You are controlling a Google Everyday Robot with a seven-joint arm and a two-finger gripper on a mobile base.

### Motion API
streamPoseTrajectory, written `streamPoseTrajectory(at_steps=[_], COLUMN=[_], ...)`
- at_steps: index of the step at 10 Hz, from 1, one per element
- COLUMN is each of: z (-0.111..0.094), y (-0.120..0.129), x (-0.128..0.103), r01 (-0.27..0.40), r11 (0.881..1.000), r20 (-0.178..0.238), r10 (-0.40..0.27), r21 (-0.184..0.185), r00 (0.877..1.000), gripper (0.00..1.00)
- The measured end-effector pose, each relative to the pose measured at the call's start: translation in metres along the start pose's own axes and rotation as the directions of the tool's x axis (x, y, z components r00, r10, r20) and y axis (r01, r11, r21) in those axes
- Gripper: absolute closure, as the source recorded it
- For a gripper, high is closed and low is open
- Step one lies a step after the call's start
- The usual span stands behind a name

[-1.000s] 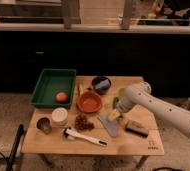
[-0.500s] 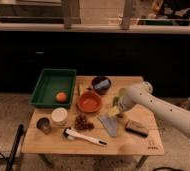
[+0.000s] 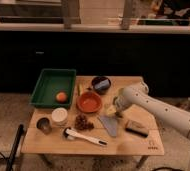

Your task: Place pepper in paper cup

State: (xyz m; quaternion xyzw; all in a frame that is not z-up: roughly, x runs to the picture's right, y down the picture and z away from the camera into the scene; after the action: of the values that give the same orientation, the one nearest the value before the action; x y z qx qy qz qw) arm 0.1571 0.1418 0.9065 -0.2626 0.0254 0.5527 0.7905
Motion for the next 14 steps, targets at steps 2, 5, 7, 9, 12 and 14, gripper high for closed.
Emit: streamPoseTrajectory(at_steps=[2,5,7,9,12,14], z=[0.004,0.012,0.017,0.018,0.016,0.012], y=[0.004,0.006,0.004,0.001,-0.006,-0.014], x=[-0.005,-0.009,-0.012,-0.013,-0.015,-0.013], r01=[-0.003,-0.008,-0.009,-0.014,-0.014,-0.016], r11=[1.0,1.0,1.0,1.0,0.999,0.999], r20=[0.008,0.013,0.012,0.013,0.021,0.027], r10=[0.003,0.007,0.009,0.013,0.013,0.015], r21=[0.01,0.02,0.024,0.027,0.046,0.049], r00=[1.0,1.0,1.0,1.0,1.0,1.0], gripper=[0.31,0.61,0.84,0.98,1.0,1.0])
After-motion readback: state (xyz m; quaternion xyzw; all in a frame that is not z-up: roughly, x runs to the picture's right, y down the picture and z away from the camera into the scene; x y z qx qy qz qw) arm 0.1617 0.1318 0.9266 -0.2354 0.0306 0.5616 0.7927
